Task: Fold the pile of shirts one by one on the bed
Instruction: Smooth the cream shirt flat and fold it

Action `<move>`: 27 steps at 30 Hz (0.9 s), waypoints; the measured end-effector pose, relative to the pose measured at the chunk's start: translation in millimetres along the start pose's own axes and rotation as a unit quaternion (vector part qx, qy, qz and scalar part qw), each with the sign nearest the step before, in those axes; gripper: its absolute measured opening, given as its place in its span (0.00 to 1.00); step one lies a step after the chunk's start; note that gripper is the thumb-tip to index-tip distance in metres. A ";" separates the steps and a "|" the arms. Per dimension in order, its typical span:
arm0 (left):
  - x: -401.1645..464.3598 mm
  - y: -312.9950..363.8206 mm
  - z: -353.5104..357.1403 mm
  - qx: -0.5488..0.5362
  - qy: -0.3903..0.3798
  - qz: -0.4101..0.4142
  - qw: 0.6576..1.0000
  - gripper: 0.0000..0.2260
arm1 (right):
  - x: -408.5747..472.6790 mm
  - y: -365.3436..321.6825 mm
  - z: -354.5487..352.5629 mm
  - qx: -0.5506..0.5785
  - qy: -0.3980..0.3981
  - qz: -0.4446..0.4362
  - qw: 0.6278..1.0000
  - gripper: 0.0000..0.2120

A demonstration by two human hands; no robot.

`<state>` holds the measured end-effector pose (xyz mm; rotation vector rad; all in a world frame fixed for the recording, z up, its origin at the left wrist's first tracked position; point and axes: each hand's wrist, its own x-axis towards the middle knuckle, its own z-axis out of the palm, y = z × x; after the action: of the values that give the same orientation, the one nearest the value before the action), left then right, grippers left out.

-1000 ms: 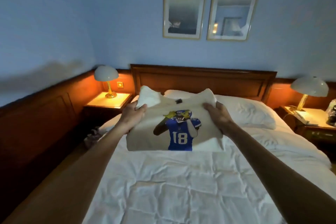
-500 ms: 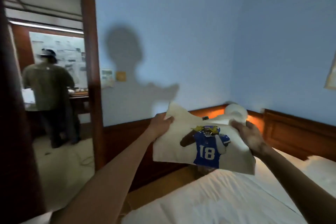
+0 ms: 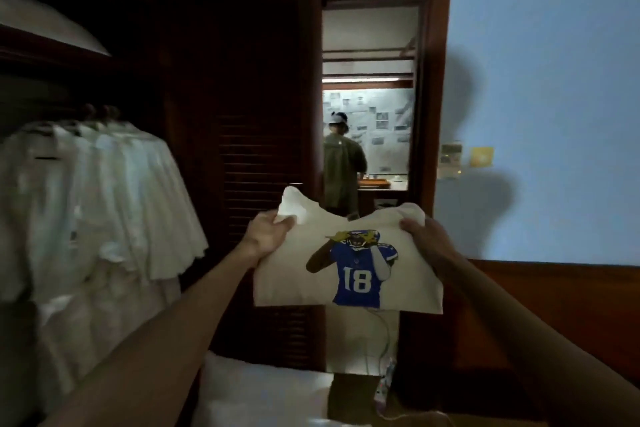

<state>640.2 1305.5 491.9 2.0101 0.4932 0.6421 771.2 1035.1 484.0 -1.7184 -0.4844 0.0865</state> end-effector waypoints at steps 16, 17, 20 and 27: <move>23.8 -212.3 -324.1 0.075 0.388 -0.182 0.901 0.09 | 153.5 -59.0 507.7 0.053 -0.345 -0.101 0.932 0.07; 17.6 -220.6 -334.1 0.077 0.409 -0.195 0.888 0.08 | 152.4 -61.8 534.4 0.062 -0.368 -0.103 0.922 0.07; -1.3 -255.4 -366.0 0.074 0.468 -0.230 0.850 0.05 | 139.2 -57.9 611.4 0.060 -0.419 -0.108 0.899 0.07; -50.2 -367.2 -421.2 0.089 0.528 -0.309 0.786 0.13 | 90.1 -15.6 766.2 0.067 -0.534 -0.091 0.838 0.04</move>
<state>309.8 1732.1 338.1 1.3095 1.8378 1.2820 602.7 1776.9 355.1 -1.3417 -1.4171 0.9556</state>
